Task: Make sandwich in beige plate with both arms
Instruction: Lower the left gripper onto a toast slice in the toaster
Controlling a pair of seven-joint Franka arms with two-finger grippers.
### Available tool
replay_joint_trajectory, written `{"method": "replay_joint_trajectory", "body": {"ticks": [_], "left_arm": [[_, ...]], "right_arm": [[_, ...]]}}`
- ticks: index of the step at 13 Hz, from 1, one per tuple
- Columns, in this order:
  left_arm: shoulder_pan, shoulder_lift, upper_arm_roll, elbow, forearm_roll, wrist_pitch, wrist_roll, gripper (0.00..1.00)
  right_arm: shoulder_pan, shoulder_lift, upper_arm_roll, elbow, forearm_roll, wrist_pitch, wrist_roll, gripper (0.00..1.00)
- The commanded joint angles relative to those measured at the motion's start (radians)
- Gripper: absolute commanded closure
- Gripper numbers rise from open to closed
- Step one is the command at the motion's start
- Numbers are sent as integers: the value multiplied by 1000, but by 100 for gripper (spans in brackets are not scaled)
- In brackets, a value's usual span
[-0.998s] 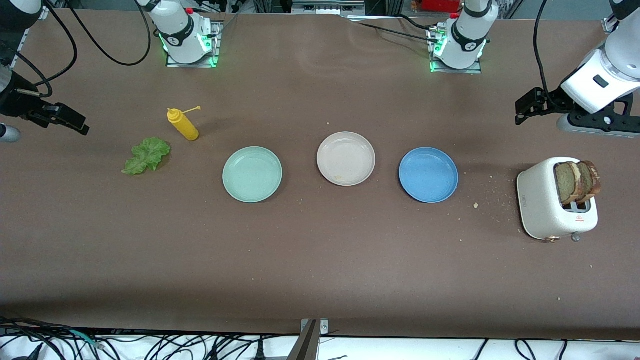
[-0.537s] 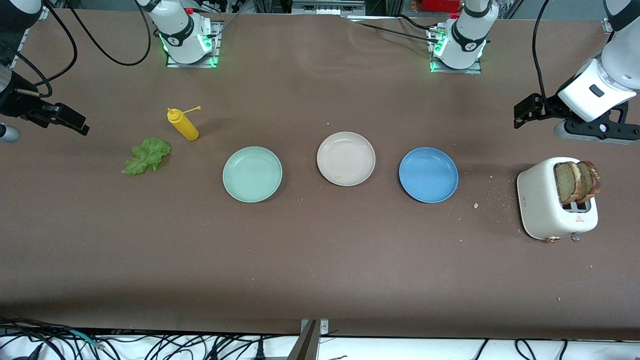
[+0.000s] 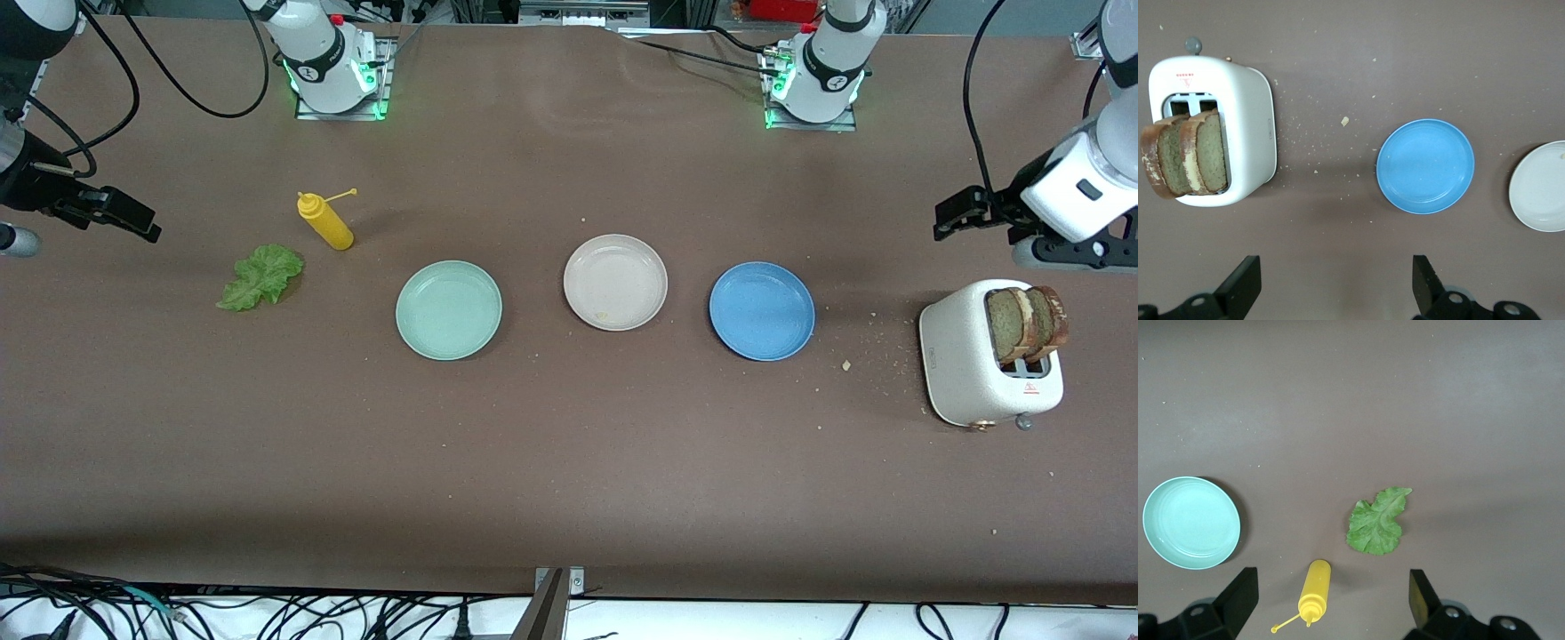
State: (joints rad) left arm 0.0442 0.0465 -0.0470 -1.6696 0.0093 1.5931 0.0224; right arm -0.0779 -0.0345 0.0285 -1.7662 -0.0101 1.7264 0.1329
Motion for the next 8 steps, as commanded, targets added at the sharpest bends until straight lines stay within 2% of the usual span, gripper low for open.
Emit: {"method": "replay_joint_trajectory", "body": {"ticks": [1, 6, 8], "left_arm": [[37, 52, -5, 13, 67, 36, 78, 0], [137, 134, -5, -50, 93, 249, 208, 0], [158, 145, -5, -106, 101, 345, 223, 0]], "right_arm": [[-5, 10, 5, 25, 2, -19, 11, 0], [-5, 13, 5, 25, 2, -15, 11, 0], [-5, 16, 5, 25, 2, -13, 11, 0]]}}
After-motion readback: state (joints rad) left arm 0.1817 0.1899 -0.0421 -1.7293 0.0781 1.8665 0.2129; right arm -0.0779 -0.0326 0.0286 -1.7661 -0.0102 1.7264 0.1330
